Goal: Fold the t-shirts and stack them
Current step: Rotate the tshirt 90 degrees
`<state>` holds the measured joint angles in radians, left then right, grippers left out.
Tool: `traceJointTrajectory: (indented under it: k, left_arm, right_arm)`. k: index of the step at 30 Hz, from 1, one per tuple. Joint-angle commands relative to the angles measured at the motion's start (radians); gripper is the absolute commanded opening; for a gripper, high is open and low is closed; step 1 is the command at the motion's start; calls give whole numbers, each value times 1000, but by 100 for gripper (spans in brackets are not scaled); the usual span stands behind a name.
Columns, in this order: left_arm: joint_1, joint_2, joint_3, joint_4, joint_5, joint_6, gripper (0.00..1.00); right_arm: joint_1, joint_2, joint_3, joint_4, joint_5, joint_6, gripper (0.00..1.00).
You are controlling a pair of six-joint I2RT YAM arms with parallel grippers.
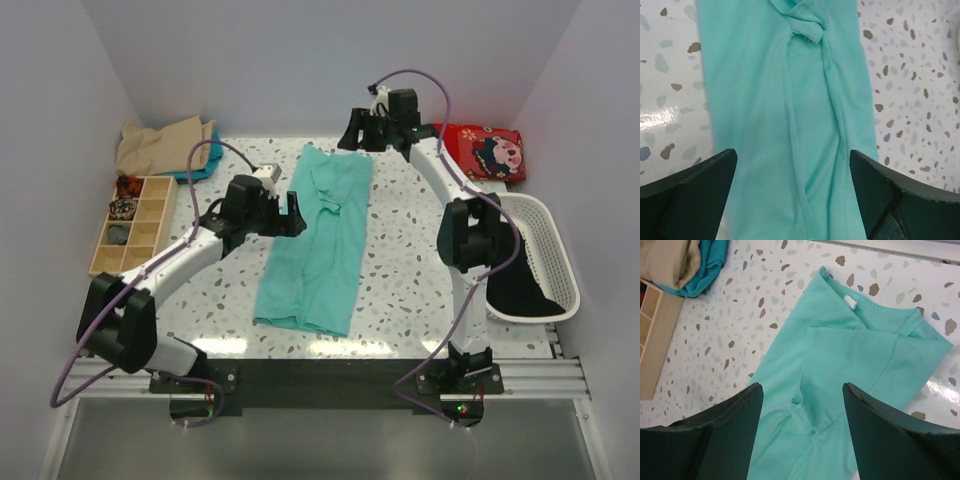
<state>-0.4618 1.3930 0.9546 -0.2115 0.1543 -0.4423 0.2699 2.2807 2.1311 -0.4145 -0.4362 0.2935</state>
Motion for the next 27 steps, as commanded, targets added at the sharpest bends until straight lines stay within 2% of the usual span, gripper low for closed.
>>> traceJointTrajectory:
  k: [1,3,8,13,16,19,20,27]
  left_arm:
    - [31,142,22,144,32,42,100]
    - [37,219,51,199,66,43,100]
    - [37,345,137,311,114,54,100]
    - [45,429,219,405,152,65,100]
    - [49,463,308,408,183,88,100]
    - [55,530,418,411,258,108,100]
    - [63,564,509,397,283,106,100]
    - [78,992,915,345,589,25,100]
  right_arm:
    - [12,-84,-132,-35,117,-20,68]
    - [14,-115,-219,-38,157,-19,67]
    - [15,-181,-440,52,140,-5,66]
    - [17,-217,-529,57,177,-24,65]
    - [15,-266,-605,69,175,-28,65]
    - [15,-317,-669,65,183,-33,65]
    - [17,-331,-704,66,179,-33,65]
    - [31,-515,-850,95,168,13,64]
